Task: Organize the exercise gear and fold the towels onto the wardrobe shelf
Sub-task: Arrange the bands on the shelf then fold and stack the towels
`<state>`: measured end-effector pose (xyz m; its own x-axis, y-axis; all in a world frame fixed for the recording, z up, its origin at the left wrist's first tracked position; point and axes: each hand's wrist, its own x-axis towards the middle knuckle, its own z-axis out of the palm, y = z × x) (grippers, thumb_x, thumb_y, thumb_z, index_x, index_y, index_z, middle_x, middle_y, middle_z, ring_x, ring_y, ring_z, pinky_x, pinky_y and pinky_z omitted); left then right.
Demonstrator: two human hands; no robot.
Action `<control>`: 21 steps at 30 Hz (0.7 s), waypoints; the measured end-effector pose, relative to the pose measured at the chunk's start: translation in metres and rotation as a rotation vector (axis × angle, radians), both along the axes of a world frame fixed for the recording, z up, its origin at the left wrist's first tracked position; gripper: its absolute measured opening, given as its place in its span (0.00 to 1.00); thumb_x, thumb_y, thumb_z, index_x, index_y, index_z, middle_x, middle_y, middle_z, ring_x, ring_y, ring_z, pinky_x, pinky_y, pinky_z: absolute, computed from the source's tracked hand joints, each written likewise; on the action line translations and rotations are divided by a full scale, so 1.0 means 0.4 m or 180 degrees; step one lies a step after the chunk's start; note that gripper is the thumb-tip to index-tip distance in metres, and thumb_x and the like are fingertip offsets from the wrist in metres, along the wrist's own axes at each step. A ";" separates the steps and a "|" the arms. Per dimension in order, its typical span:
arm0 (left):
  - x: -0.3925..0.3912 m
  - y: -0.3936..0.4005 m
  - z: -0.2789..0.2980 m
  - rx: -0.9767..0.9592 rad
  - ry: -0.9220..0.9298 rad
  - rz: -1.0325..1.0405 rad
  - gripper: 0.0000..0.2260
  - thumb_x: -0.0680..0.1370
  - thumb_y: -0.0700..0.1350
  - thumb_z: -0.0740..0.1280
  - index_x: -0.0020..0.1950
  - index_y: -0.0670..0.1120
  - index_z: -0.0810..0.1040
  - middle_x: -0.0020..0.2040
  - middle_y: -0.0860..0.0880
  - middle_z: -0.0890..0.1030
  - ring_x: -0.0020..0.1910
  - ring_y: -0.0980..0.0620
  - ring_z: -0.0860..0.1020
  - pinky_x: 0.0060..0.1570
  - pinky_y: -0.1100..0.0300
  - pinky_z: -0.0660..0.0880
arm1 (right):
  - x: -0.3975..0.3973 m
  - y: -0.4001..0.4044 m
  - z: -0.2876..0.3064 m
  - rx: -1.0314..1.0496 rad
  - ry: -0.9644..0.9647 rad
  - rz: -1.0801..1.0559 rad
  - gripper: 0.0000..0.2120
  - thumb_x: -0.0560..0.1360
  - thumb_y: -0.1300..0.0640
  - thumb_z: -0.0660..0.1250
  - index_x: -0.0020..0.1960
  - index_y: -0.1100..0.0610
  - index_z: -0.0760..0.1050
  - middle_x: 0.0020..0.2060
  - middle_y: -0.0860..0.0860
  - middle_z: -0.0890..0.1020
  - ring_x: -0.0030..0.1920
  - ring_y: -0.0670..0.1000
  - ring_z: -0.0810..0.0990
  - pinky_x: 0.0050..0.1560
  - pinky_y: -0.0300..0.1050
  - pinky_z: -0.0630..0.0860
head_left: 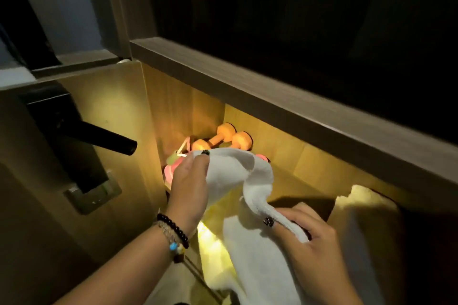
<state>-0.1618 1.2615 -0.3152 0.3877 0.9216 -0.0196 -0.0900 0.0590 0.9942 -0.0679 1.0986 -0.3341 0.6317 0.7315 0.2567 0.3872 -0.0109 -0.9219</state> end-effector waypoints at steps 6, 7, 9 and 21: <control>-0.125 0.008 -0.126 0.0324 -0.0466 -0.0477 0.12 0.81 0.43 0.57 0.39 0.45 0.72 0.27 0.57 0.74 0.31 0.59 0.73 0.31 0.65 0.69 | -0.132 0.038 -0.174 -0.0040 -0.0980 -0.0412 0.11 0.66 0.57 0.75 0.41 0.40 0.83 0.38 0.44 0.80 0.40 0.45 0.80 0.39 0.32 0.71; -0.157 0.011 -0.140 0.0352 -0.0494 -0.0599 0.11 0.82 0.43 0.56 0.42 0.43 0.73 0.26 0.60 0.74 0.29 0.63 0.73 0.28 0.69 0.69 | -0.151 0.035 -0.191 -0.0119 -0.1138 -0.0512 0.14 0.66 0.61 0.76 0.41 0.42 0.83 0.38 0.44 0.80 0.40 0.45 0.80 0.38 0.32 0.71; -0.220 0.034 -0.166 0.0387 -0.0587 -0.0694 0.12 0.82 0.43 0.56 0.50 0.38 0.75 0.29 0.59 0.77 0.29 0.65 0.74 0.29 0.69 0.71 | -0.186 0.026 -0.203 -0.0244 -0.1429 -0.0615 0.07 0.66 0.58 0.74 0.41 0.47 0.84 0.36 0.43 0.80 0.39 0.44 0.80 0.38 0.34 0.71; -0.356 -0.005 -0.086 0.1495 -0.0958 -0.2196 0.21 0.63 0.60 0.70 0.45 0.45 0.79 0.35 0.52 0.77 0.33 0.55 0.74 0.34 0.62 0.72 | -0.298 -0.126 0.055 -0.0906 -0.2226 -0.1198 0.09 0.74 0.52 0.65 0.36 0.49 0.80 0.28 0.47 0.78 0.30 0.45 0.75 0.29 0.37 0.68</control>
<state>-0.3042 1.2596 -0.3494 0.7877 0.3678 0.4943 -0.4468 -0.2115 0.8693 -0.1870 1.0482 -0.3122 0.6103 0.6001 0.5172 0.7920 -0.4491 -0.4136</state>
